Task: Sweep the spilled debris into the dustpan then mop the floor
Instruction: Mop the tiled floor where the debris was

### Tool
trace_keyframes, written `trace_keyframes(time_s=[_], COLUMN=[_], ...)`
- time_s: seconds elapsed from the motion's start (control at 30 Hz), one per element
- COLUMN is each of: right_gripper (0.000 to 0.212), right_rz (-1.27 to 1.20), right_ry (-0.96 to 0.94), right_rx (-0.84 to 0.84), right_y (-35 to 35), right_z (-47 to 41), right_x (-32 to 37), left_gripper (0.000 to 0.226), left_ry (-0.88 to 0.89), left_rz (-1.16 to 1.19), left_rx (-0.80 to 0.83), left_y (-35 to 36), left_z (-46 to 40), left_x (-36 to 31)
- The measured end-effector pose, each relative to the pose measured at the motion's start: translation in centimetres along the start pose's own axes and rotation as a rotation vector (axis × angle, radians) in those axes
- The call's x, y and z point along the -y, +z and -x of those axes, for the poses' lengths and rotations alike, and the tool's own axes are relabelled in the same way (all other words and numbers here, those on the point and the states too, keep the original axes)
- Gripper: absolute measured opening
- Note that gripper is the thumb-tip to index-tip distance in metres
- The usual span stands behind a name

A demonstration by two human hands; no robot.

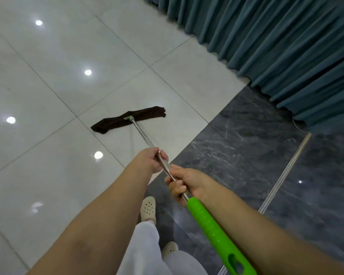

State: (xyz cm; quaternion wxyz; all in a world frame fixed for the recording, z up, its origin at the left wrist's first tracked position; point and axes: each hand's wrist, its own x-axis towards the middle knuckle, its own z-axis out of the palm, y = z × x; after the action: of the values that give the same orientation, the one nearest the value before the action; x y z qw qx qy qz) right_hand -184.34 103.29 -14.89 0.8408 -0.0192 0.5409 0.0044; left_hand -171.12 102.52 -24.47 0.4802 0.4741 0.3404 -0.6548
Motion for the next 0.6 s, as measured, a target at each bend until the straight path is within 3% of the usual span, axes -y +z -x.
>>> trace_keyframes(time_s=[0.13, 0.3, 0.37, 0.6], right_gripper=[0.021, 0.023, 0.025, 0.031], right_rz=[0.058, 0.102, 0.119, 0.187], right_ry=[-0.006, -0.018, -0.025, -0.018], right_rx=[-0.009, -0.028, -0.024, -0.044], right_y=[2.1, 2.9, 2.5, -3.7], right_z=[-2.5, -4.0, -4.1, -2.3], right_x=[2.9, 4.7, 4.8, 3.2], left_gripper=[0.021, 0.011, 0.008, 0.028], left_ry=[-0.001, 0.076, 0.116, 0.169], left_rz=[0.007, -0.147, -0.230, -0.434], left_rx=[0.012, -0.018, -0.048, -0.100], left_y=[0.7, 1.8, 2.1, 2.3], left_z=[-1.7, -2.9, -2.9, -2.2], left_x=[-4.0, -5.9, -5.5, 0.4])
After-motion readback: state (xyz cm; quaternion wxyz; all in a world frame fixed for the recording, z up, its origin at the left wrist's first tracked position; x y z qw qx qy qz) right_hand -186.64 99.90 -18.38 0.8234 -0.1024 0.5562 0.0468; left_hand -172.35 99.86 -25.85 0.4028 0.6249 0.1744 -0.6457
